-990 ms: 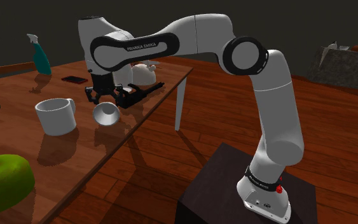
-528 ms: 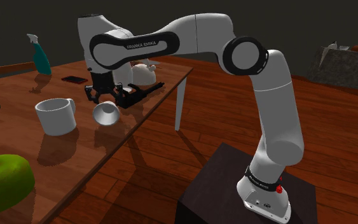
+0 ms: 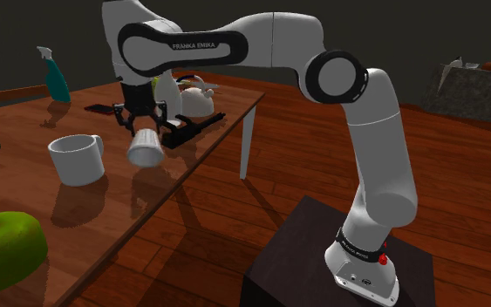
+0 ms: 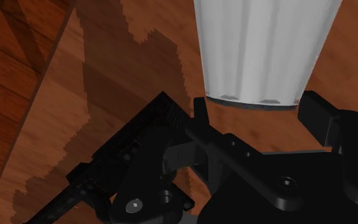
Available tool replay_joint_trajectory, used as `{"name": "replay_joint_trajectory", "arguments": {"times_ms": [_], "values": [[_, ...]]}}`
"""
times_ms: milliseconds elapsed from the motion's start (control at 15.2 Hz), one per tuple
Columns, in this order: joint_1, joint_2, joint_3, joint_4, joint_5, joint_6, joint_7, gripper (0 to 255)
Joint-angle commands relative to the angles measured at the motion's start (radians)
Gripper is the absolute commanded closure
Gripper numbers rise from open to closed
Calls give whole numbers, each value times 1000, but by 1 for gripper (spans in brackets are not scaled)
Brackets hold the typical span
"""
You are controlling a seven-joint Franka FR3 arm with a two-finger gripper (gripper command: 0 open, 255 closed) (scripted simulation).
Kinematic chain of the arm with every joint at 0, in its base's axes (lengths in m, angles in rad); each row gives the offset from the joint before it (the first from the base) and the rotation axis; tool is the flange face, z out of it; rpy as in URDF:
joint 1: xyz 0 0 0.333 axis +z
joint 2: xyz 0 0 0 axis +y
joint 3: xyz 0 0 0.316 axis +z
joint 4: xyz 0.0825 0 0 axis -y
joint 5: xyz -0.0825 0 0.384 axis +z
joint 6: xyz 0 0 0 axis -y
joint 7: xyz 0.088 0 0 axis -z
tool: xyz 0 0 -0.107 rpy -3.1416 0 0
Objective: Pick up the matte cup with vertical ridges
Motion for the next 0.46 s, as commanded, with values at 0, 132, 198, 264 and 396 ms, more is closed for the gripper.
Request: {"name": "replay_joint_trajectory", "arguments": {"times_ms": [0, 132, 198, 264, 396], "values": [[5, 6, 0, 38, 0, -31, -7, 255], [12, 12, -1, 76, -2, -62, -11, 255], [15, 16, -1, 96, -3, -78, -14, 255], [19, 21, -1, 117, -4, -94, -16, 255], [20, 21, -2, 120, -4, -96, -17, 255]]}}
